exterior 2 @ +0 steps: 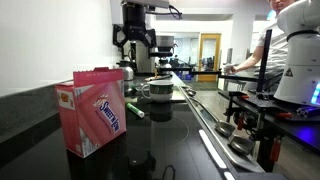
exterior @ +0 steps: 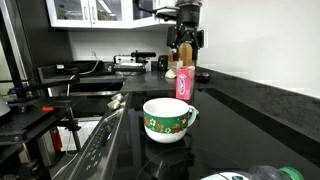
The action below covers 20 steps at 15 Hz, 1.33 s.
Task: Move the green marker from the table into the green mug cup
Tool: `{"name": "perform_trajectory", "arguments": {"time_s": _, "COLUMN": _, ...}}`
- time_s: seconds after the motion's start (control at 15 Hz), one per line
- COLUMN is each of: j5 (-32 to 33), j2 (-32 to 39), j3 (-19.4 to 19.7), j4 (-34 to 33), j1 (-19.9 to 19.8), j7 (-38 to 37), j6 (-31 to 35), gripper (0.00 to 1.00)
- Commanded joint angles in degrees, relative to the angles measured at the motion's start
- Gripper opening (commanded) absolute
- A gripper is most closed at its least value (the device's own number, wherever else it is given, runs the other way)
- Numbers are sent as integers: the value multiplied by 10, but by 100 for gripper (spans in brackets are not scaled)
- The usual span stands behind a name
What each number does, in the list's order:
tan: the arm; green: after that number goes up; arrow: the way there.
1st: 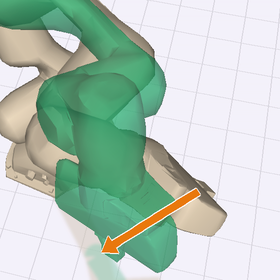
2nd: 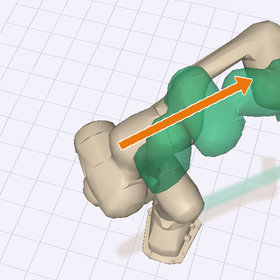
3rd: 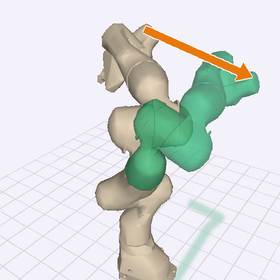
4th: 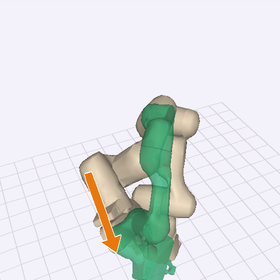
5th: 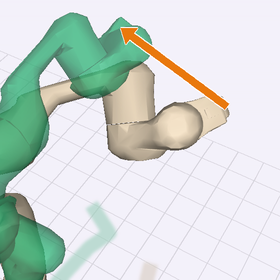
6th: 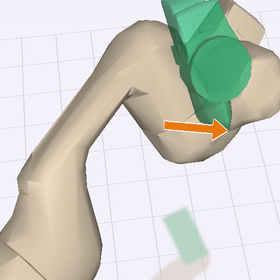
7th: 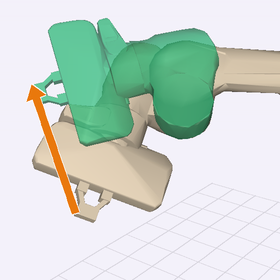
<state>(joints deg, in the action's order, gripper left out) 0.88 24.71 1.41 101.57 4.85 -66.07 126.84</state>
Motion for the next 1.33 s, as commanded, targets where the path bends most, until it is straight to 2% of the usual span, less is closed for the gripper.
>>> {"name": "perform_trajectory", "arguments": {"time_s": 0.0, "j5": 14, "j2": 64, "j3": 19, "j4": -61, "j1": 13, "j7": 18, "j6": -16, "gripper": 100}}
{"name": "perform_trajectory", "arguments": {"time_s": 0.2, "j5": 9, "j2": 119, "j3": 17, "j4": -105, "j1": 12, "j7": 62, "j6": -1, "gripper": 100}}
{"name": "perform_trajectory", "arguments": {"time_s": 0.53, "j5": 7, "j2": 180, "j3": 28, "j4": -152, "j1": 20, "j7": 92, "j6": 10, "gripper": 100}}
{"name": "perform_trajectory", "arguments": {"time_s": 1.27, "j5": -2, "j2": 225, "j3": 41, "j4": -137, "j1": 20, "j7": 159, "j6": 61, "gripper": 96}}
